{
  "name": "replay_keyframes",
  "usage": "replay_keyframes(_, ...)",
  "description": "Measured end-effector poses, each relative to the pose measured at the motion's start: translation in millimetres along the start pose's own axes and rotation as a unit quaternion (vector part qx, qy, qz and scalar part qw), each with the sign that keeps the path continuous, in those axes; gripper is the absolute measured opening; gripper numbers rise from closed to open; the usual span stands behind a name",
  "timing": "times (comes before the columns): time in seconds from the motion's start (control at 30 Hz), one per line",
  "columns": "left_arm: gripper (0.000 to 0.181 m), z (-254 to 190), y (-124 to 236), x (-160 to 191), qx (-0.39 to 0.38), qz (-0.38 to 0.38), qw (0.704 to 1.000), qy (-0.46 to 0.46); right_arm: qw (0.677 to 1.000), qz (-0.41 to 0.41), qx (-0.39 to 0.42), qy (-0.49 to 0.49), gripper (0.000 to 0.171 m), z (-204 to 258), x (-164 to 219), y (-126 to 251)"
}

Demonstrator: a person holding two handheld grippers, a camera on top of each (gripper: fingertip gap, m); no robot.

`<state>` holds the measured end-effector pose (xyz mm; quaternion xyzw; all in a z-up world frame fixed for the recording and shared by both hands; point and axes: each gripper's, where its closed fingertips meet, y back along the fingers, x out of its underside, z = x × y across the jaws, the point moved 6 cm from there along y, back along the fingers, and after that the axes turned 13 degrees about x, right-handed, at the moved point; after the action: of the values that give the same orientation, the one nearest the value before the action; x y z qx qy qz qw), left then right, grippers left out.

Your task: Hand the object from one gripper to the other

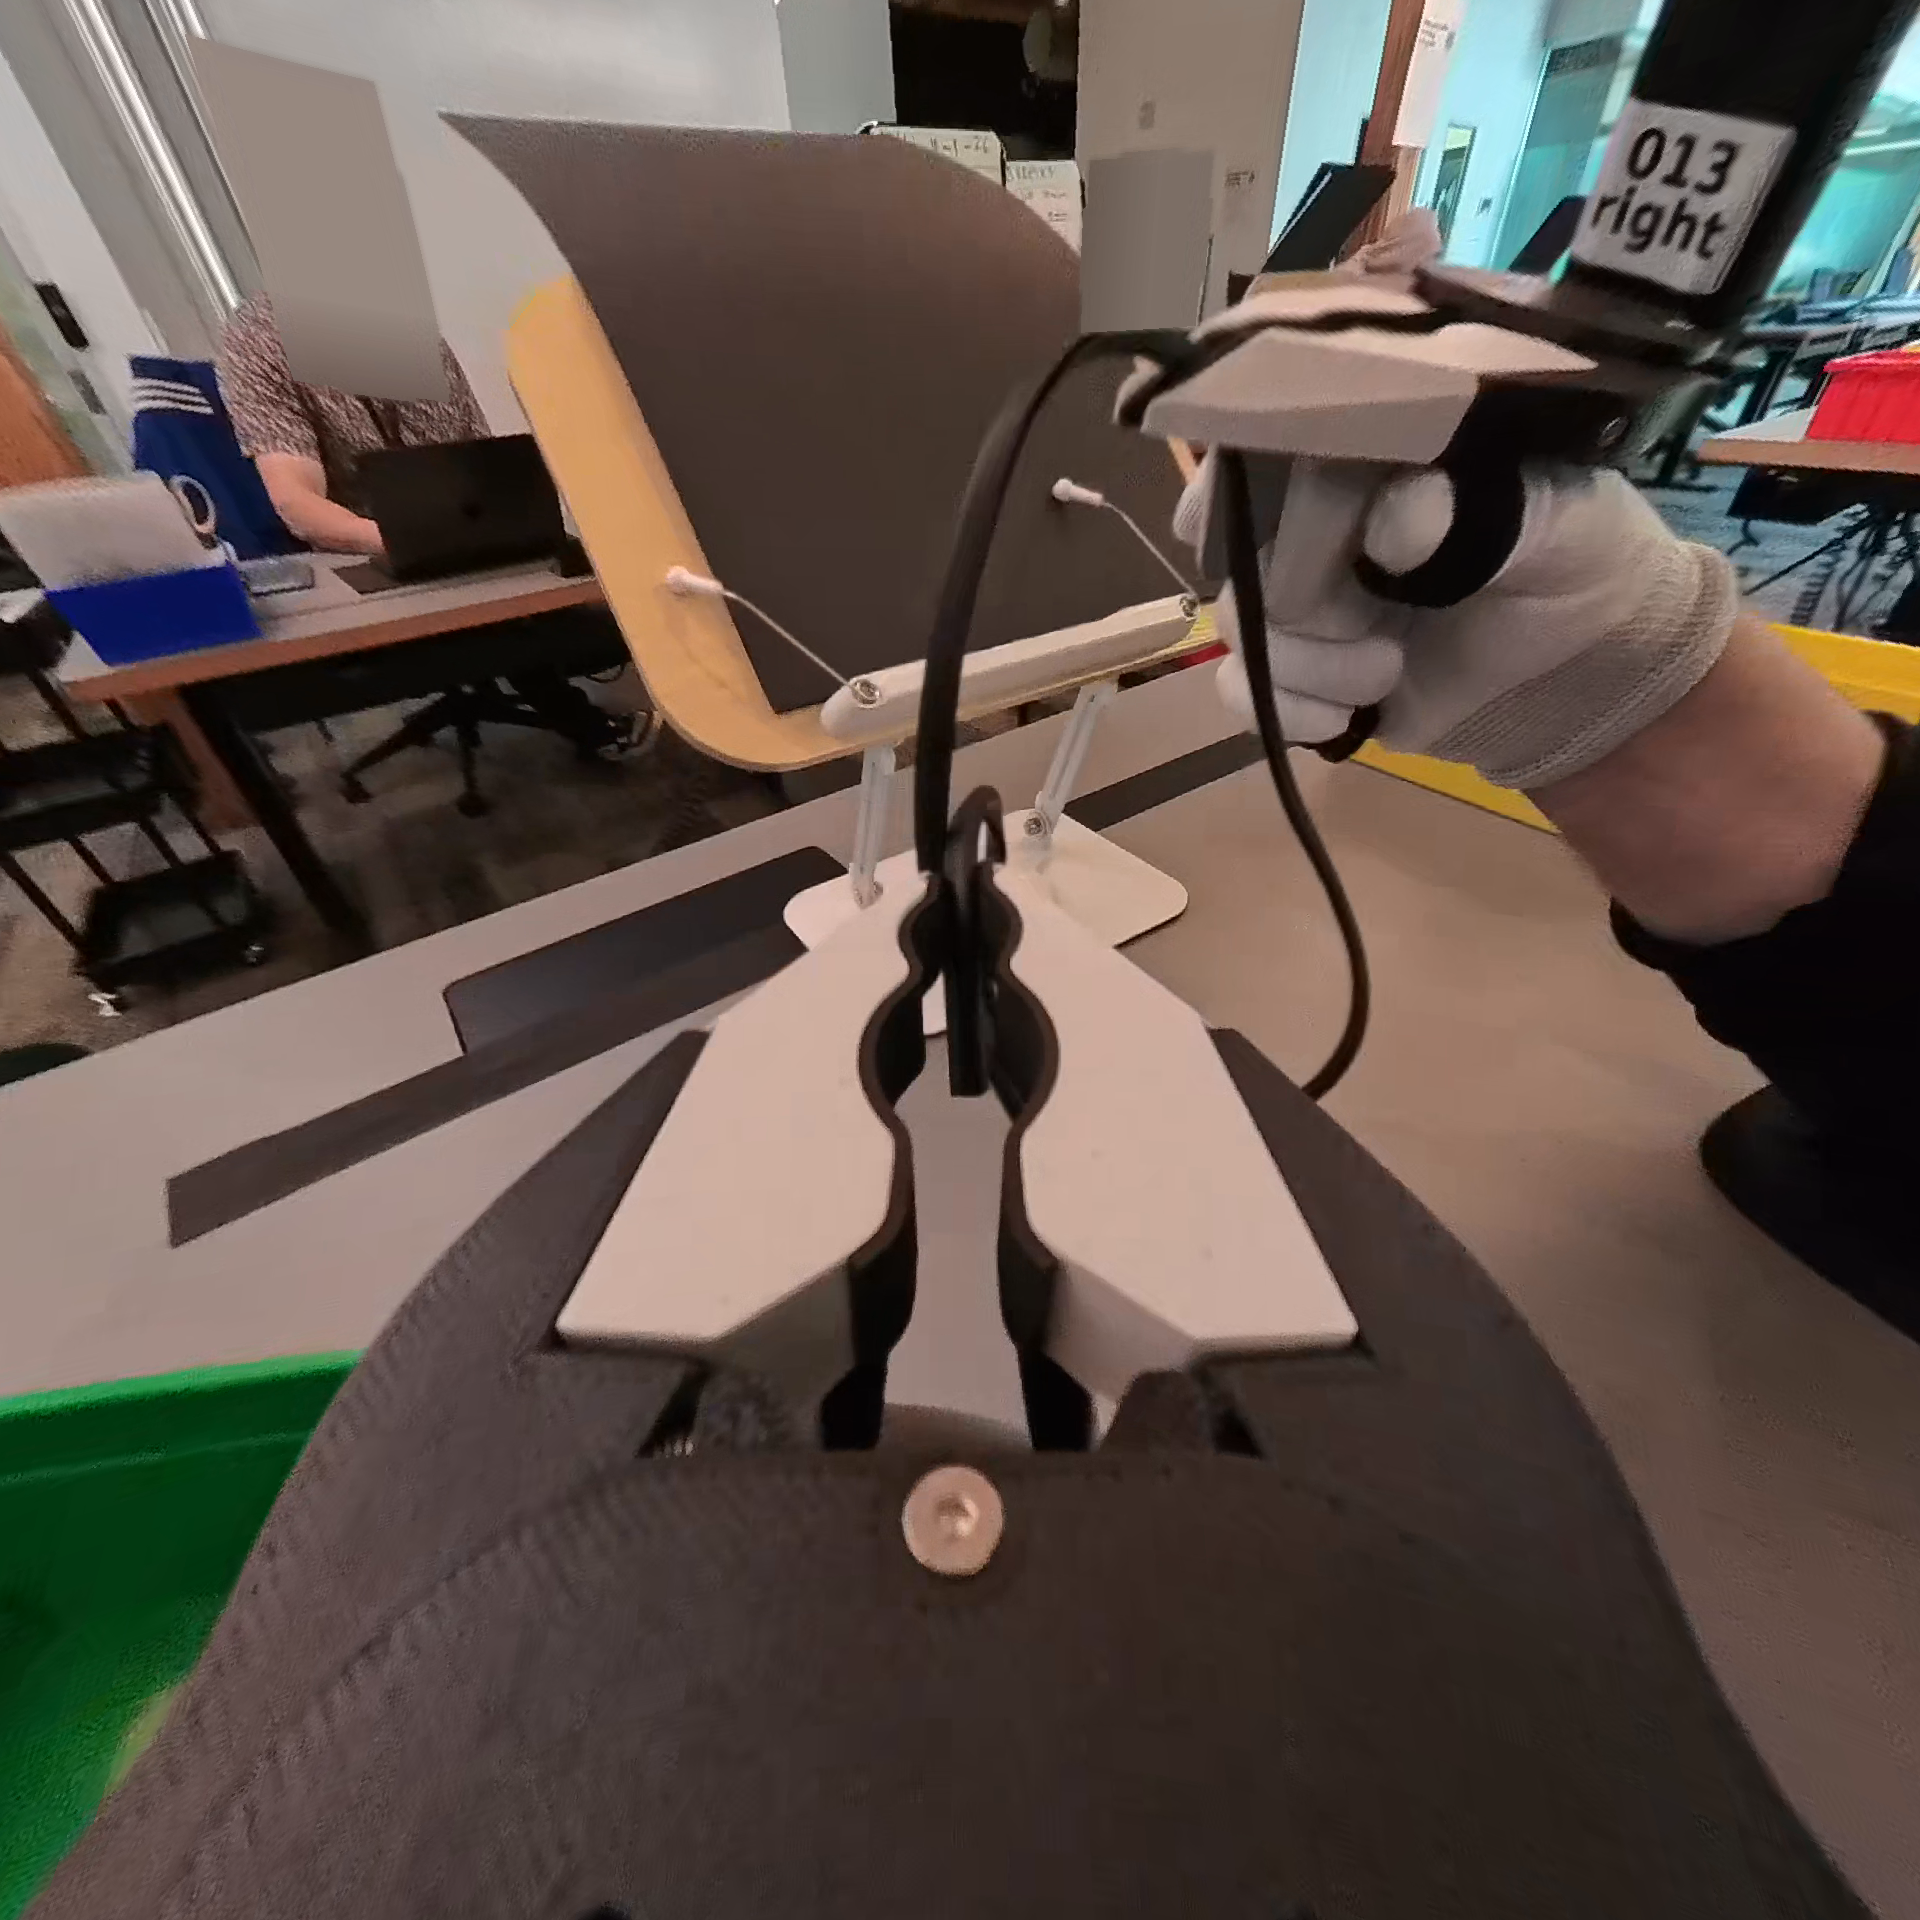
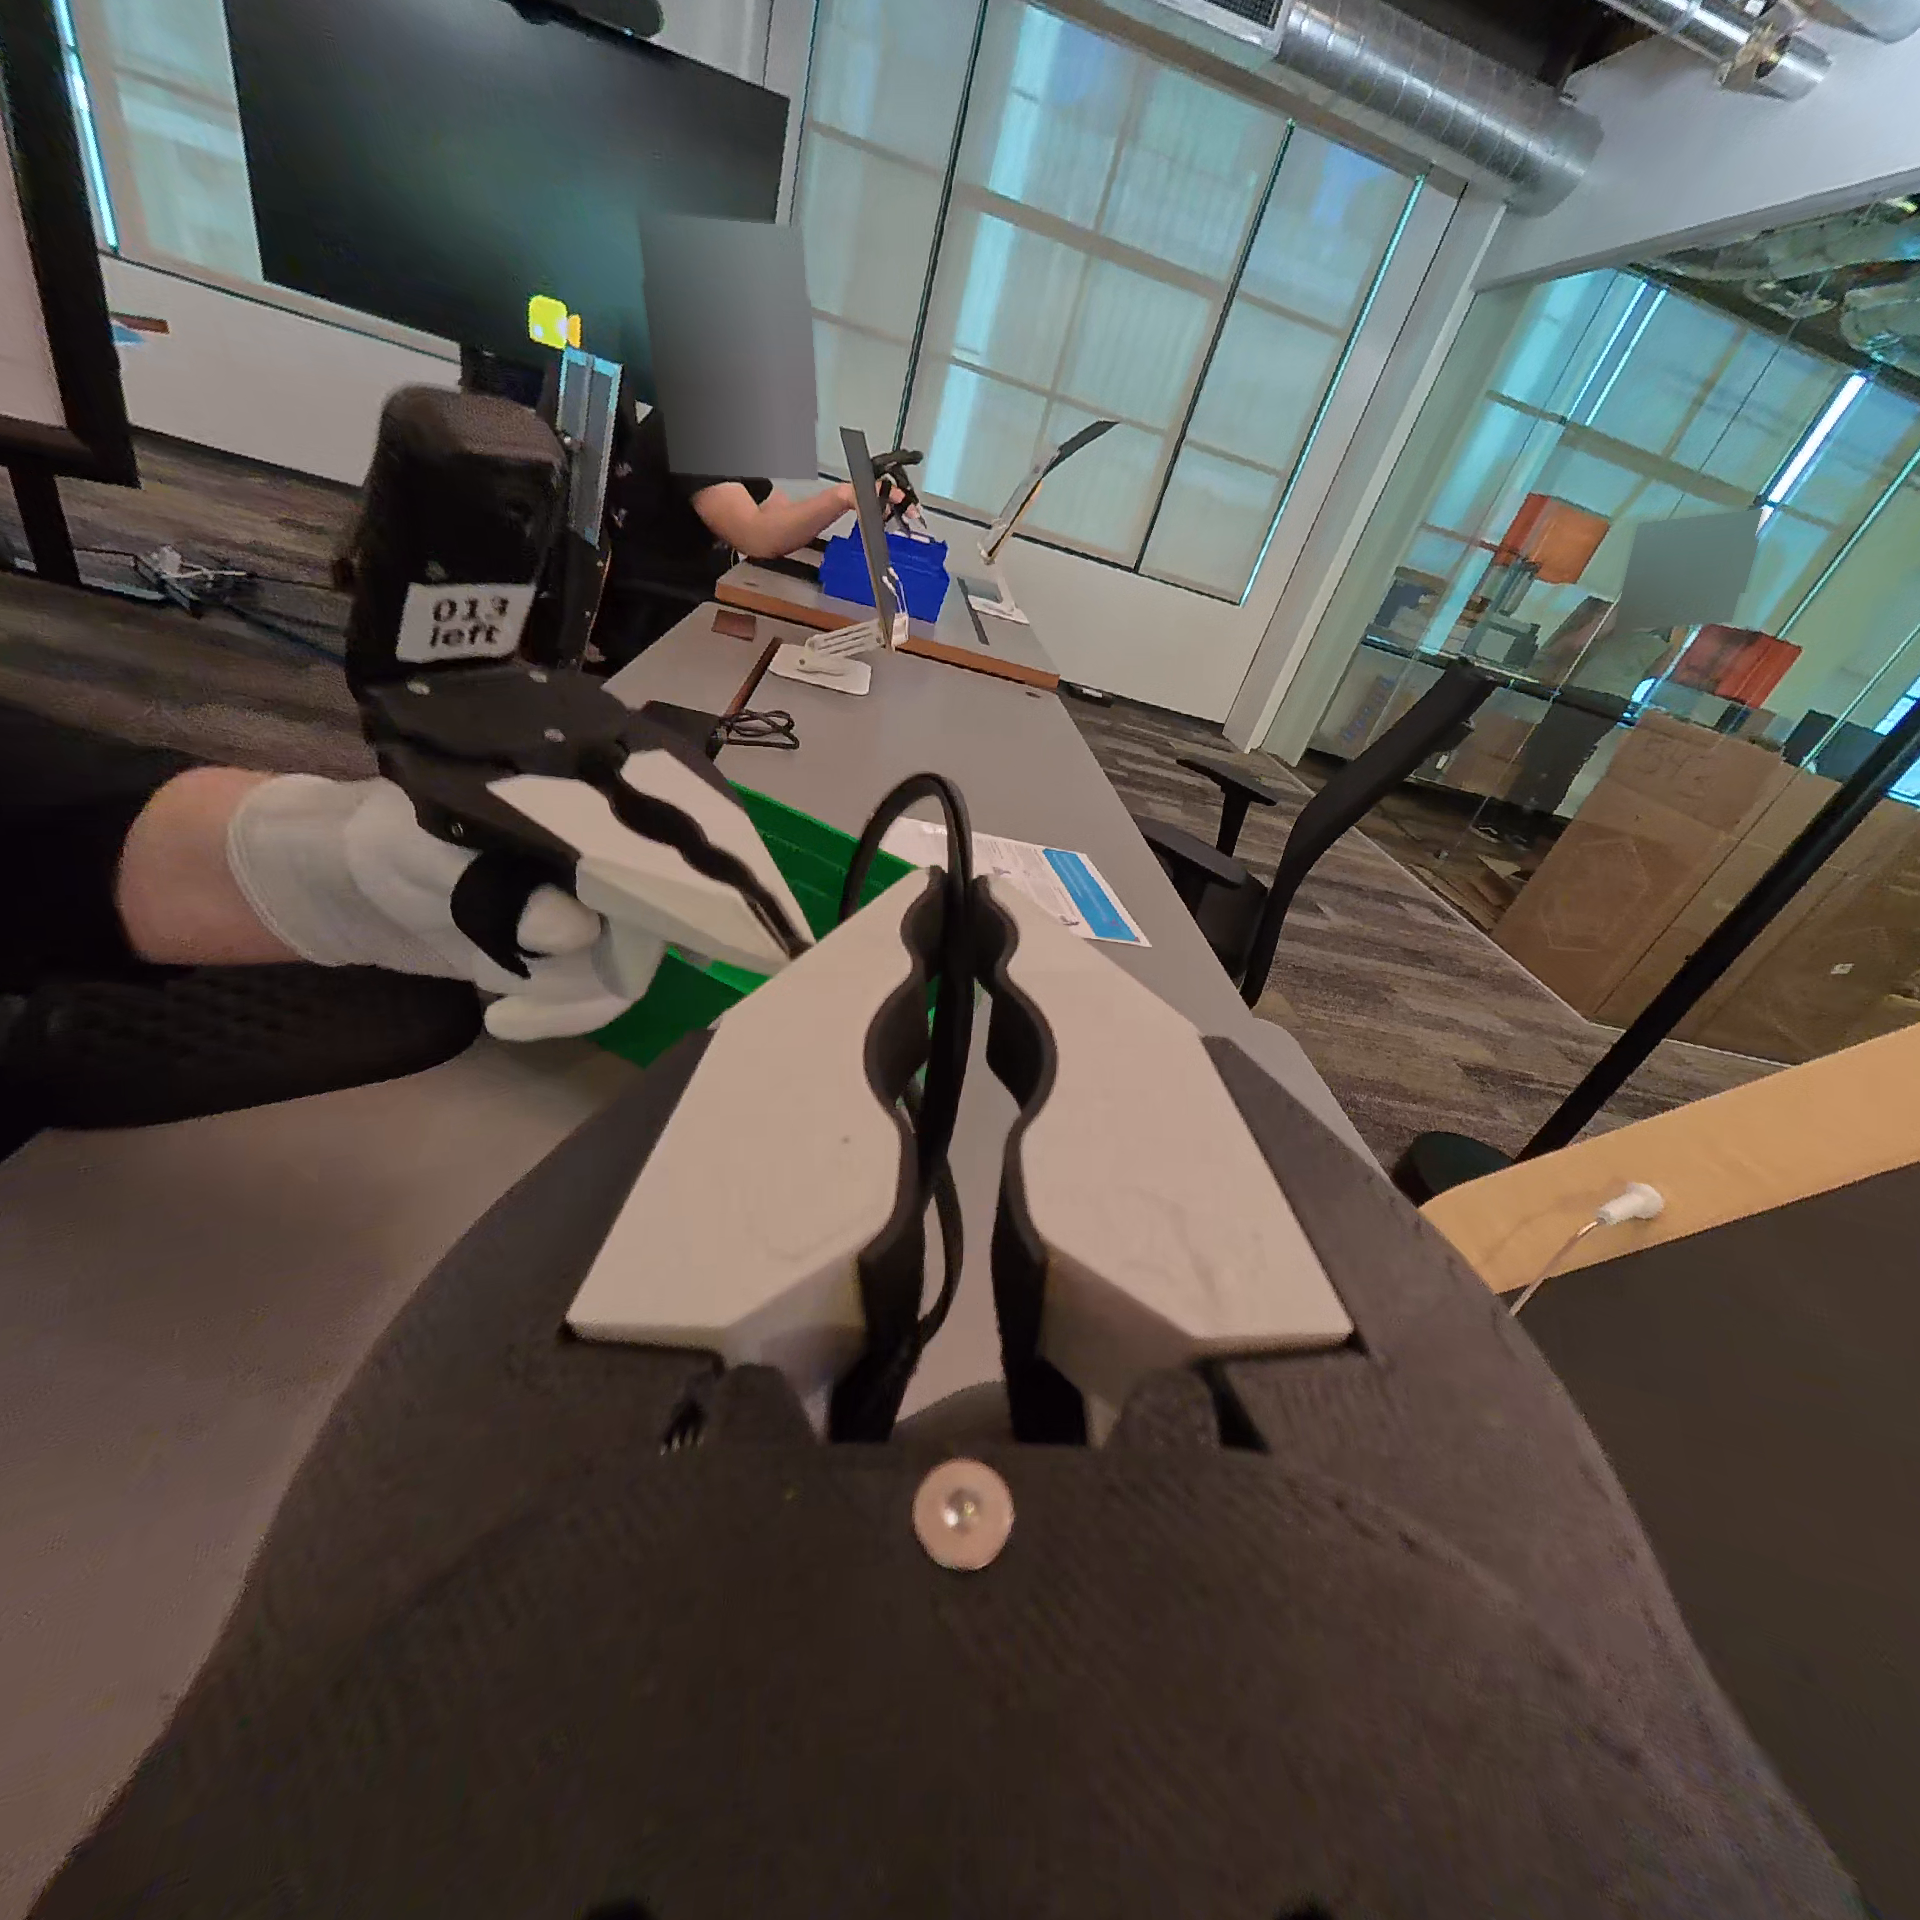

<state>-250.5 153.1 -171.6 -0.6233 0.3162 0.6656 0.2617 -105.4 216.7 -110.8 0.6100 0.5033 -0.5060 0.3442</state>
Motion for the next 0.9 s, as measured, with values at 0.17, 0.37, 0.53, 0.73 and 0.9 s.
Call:
replay_keyframes(0.17,0.003,-3,-10,10,0.033,-0.002,0.999,0.038,1.0,-0.01,0.015,-0.005,0.0,-3,-9,4)
replay_keyframes(0.37,0.004,-14,-21,17,0.058,-0.008,0.996,0.064,0.999,-0.024,0.022,-0.015,0.0,-3,-17,5)
replay_keyframes(0.53,0.006,-25,-30,22,0.06,0.003,0.996,0.059,0.999,-0.031,0.019,-0.014,0.001,2,-23,5)
replay_keyframes(0.73,0.008,-19,-28,24,0.021,-0.005,0.998,0.055,0.999,-0.044,0.017,-0.014,0.0,4,-32,9)
replay_keyframes(0.9,0.006,-17,-22,22,-0.014,-0.005,0.999,0.031,0.998,-0.055,0.02,-0.013,0.0,5,-39,12)
